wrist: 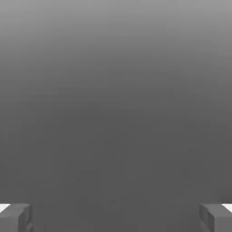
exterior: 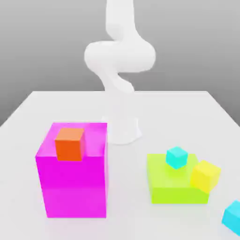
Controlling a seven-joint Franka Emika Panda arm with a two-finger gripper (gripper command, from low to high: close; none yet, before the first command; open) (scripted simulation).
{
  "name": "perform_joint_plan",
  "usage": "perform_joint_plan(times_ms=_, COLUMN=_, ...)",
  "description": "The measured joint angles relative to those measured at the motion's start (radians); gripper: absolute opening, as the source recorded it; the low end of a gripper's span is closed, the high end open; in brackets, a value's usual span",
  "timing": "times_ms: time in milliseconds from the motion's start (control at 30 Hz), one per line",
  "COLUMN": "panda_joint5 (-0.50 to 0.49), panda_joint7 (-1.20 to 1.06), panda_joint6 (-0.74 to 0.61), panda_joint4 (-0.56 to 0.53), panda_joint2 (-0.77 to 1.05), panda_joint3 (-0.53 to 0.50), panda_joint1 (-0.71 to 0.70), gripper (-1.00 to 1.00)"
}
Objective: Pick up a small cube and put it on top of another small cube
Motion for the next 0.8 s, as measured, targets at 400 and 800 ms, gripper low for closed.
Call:
perform_joint_plan(times_ms=400, panda_joint5=-0.107, panda_joint7=0.049, panda_joint6=0.111, panda_joint4=0.02, panda_joint2=0.44, panda_joint3=0.171, panda_joint1=0.041, gripper=0.0)
perform_joint_plan(times_ms=800, panda_joint5=-0.222, panda_joint7=0.103, panda_joint6=0.219, panda_joint4=0.04, panda_joint2=0.875, panda_joint3=0.261, panda_joint1=0.164, gripper=0.0)
